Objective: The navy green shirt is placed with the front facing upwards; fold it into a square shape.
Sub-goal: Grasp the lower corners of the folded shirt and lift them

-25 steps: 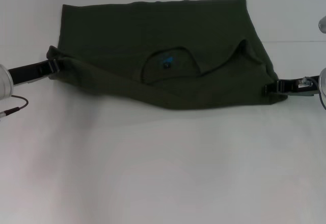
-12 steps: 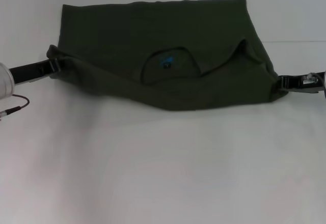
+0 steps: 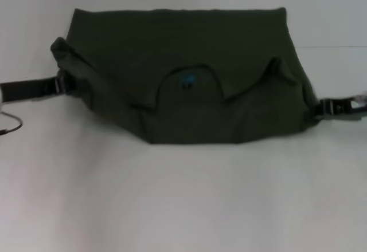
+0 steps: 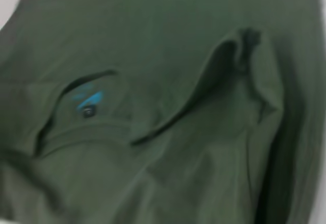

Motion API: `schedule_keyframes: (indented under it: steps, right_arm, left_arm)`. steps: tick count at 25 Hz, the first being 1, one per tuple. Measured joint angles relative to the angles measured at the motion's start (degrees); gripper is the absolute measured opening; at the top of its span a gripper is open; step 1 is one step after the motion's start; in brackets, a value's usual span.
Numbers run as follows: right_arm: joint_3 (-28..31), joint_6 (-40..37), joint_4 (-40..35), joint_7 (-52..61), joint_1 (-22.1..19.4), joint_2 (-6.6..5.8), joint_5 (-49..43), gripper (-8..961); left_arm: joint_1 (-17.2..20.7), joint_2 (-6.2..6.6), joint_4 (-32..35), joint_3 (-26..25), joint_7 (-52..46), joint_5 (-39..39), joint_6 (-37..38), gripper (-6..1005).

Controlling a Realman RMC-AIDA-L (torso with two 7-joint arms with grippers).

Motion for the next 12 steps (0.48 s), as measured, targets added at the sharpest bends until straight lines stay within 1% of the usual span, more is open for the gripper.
schedule_keyframes:
  steps: [1, 4, 8, 11, 12]
  right_arm:
    - [0.6, -4.0, -2.1, 0.0, -1.1, 0.08, 0.0, 20]
    - [2.5, -12.5, -6.1, -0.2, -4.0, -0.08, 0.1, 21]
    - [5.0, -21.9, -7.8, -1.9, -7.1, -1.06, 0.1, 21]
    - [6.7, -28.6, -7.8, -4.0, -9.0, -1.78, -0.2, 21]
    - [7.5, -32.3, -7.9, -5.4, -10.2, -2.19, -0.4, 21]
  left_arm:
    - [0.3, 0.27, 1.3, -0.1, -1.1, 1.5, 2.6, 31]
    - [0.8, 1.05, 4.5, -0.2, -3.7, 5.9, 10.4, 31]
    - [1.0, 1.79, 7.4, -0.4, -5.7, 11.1, 20.2, 31]
    - [1.1, 2.07, 8.7, -0.7, -5.9, 14.6, 27.1, 32]
    - [1.1, 2.1, 8.9, -0.7, -5.9, 15.7, 28.9, 32]
